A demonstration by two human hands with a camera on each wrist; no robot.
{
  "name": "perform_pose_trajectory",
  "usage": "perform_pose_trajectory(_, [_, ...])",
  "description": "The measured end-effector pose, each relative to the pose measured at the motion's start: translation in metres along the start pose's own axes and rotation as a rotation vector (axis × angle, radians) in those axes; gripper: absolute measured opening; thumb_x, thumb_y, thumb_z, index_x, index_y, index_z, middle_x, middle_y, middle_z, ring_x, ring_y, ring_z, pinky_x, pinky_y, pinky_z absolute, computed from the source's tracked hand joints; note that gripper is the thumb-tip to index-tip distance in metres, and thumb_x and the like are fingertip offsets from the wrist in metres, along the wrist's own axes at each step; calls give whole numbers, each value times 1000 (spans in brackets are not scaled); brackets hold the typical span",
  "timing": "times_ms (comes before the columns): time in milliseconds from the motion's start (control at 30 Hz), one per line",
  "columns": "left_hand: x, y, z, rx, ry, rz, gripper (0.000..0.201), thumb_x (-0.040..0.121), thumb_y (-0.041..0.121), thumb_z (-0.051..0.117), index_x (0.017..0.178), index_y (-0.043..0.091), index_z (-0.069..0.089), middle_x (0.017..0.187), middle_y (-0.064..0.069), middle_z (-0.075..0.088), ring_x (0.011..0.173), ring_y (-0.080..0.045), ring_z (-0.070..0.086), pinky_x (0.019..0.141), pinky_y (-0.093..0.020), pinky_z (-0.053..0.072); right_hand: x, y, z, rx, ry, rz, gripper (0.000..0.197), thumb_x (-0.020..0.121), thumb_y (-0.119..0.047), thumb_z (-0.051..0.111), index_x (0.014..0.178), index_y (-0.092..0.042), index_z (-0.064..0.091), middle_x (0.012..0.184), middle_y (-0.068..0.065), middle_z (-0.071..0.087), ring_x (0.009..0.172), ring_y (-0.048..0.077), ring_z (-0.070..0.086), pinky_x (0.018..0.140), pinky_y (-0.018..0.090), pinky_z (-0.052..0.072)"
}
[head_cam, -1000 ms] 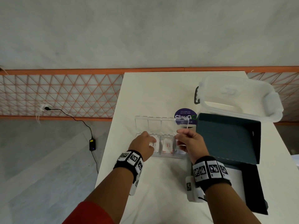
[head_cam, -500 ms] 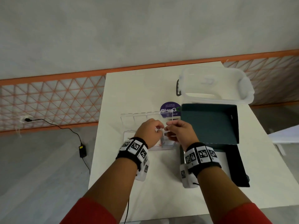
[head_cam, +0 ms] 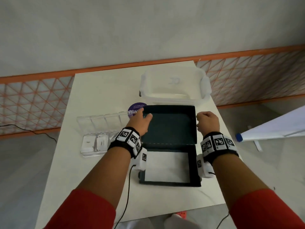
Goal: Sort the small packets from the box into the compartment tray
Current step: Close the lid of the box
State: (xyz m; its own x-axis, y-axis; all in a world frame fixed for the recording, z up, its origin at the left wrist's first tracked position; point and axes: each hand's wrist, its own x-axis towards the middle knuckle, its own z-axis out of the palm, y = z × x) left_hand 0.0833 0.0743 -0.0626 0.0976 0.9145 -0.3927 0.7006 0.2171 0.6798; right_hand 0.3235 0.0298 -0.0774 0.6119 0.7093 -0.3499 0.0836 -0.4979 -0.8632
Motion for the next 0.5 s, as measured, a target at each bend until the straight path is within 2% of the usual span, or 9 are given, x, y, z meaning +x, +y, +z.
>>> perform_pose_trajectory(67, [4,4,8,15,34,-96,69,94,55,36,151,23,16,142,-10,47,109,-34,61,97,-44,47,15,2,-7,-67,-101,60,23,94,-21,54,110,-6,61,103,12,56,93,31,55,87,40,46])
perform_pose_trajectory(100, [3,5,12,12,42,-137,70,93,59,34,151,22,17,140,-12,48,112,-36,59,94,-43,48,18,0,-9,-116,-164,90,32,98,-28,52,118,-4,58,109,12,54,100,34,56,93,44,49])
perform_pose_trajectory(167, [-2,7,17,-39,44,-200,72,92,64,30,148,19,25,133,-13,53,107,-36,61,79,-37,52,18,-4,-10,-185,-301,143,48,102,-42,41,130,-4,52,118,13,53,112,39,55,95,53,51])
perform_pose_trajectory(233, [-8,8,18,-53,58,-202,72,92,65,24,139,13,39,129,-17,55,108,-38,59,87,-41,50,14,-8,-14,-147,-399,186,56,103,-51,33,133,-8,51,125,12,55,116,38,56,93,52,52])
perform_pose_trajectory(267, [-9,7,15,-40,77,-178,68,94,61,24,135,11,43,128,-20,55,110,-39,58,94,-44,47,13,-10,-16,-87,-421,208,56,103,-54,32,132,-11,52,126,10,56,114,36,57,90,48,52])
perform_pose_trajectory(333, [-15,4,7,-53,155,-108,54,99,50,26,127,9,49,124,-22,57,109,-39,57,97,-45,46,10,-13,-21,50,-441,223,51,103,-55,33,124,-14,56,123,6,61,104,31,61,80,41,51])
perform_pose_trajectory(400, [-26,5,-3,-182,204,-101,60,95,60,18,110,20,61,113,-13,64,105,-34,59,96,-46,47,8,-18,-26,141,-449,194,49,102,-54,35,116,-15,61,116,4,65,98,29,63,79,41,51])
perform_pose_trajectory(433, [-31,5,-6,-259,215,-114,62,91,67,15,98,29,63,106,-8,66,101,-32,61,94,-46,48,7,-19,-28,177,-445,168,49,102,-54,37,112,-15,64,112,3,67,99,29,64,81,43,52])
perform_pose_trajectory(500, [-42,4,-14,-366,219,-118,60,87,75,14,84,39,62,96,-1,68,90,-24,65,79,-39,54,4,-20,-32,247,-423,105,45,100,-53,41,104,-17,68,101,1,70,97,27,66,80,43,54])
